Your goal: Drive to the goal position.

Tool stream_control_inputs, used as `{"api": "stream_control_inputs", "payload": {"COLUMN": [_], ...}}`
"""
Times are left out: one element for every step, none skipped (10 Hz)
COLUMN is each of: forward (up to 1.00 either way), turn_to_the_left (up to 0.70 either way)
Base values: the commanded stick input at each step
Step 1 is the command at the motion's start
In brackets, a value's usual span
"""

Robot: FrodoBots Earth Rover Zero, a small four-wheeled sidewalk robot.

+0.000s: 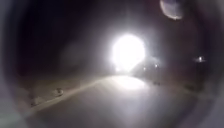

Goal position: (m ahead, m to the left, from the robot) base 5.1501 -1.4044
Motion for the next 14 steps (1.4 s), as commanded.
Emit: {"api": "stream_control_inputs", "payload": {"forward": [1.00,1.00,1.00,1.00,1.00,1.00,1.00,1.00,1.00,1.00,1.00,1.00,1.00,1.00], "turn_to_the_left": [-0.11,-0.09,-0.08,-0.06,-0.04,-0.03,-0.01,0.00,0.00,0.00,0.02,0.09,0.15,0.18]}}
